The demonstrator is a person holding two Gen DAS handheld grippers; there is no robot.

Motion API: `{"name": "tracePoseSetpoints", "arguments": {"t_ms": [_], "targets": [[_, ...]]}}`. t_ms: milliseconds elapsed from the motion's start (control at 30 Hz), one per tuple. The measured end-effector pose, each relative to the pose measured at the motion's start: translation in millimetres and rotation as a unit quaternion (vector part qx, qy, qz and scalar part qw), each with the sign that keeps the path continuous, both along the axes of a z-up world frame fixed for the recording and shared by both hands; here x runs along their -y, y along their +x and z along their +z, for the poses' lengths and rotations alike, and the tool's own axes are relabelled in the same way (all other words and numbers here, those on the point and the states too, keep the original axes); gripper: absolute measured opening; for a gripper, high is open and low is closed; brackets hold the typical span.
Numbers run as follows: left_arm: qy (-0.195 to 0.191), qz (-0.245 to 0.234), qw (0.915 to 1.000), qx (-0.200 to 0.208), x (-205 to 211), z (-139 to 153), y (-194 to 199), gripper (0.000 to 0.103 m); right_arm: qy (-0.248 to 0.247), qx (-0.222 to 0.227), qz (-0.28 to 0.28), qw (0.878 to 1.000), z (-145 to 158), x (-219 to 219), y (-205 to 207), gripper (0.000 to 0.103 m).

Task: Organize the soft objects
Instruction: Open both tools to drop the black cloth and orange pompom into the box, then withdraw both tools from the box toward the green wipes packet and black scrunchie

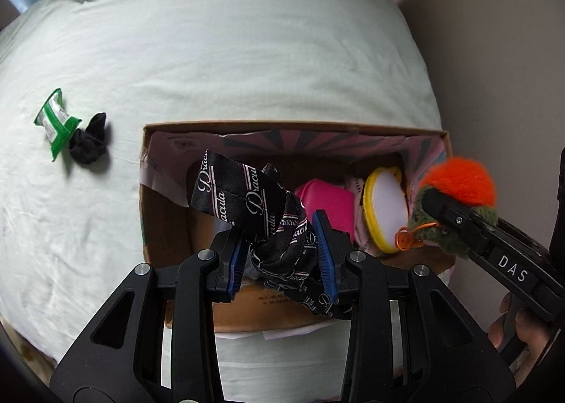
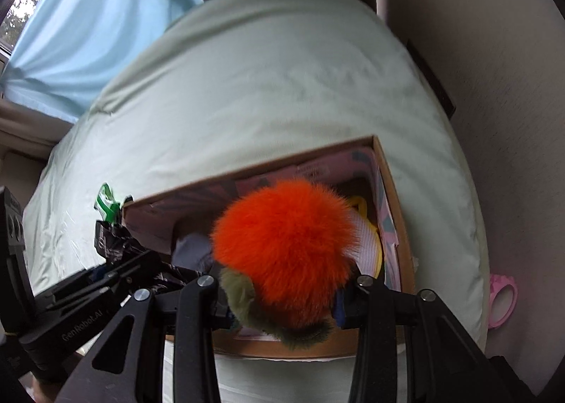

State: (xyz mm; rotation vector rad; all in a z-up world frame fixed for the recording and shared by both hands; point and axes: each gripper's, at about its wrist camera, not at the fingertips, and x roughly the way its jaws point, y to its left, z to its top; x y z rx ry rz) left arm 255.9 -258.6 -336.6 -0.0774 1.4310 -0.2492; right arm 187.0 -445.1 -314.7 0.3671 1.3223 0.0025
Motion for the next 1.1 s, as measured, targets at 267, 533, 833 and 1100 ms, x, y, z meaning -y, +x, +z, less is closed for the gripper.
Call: {"name": "tracePoseSetpoints", "arguments": {"t_ms": [267,533,833,1100], "targets": [[0.04,-0.033,0.9986,-0.009,11,0,-8,0.102,0.022,-0.034,-0.024,0.999,-15,6,1,0.059],[0.051,-0.07,0.9962,-0.008,15,10,-20,0.103,-0.005,-0.047,-0.027,0.999,-9,11,0,0.103],[0.052,-0.073,0.9959,-0.002,7,33,-30,0.103,-0.023,-0.035,-0.005,0.999,8,4,-10,0.103],[0.03,-0.06,0.9971,0.038,-25,80,-43,0.103,-0.042,0.009,0.024,0.999,58,-26,-23,0.103]]}}
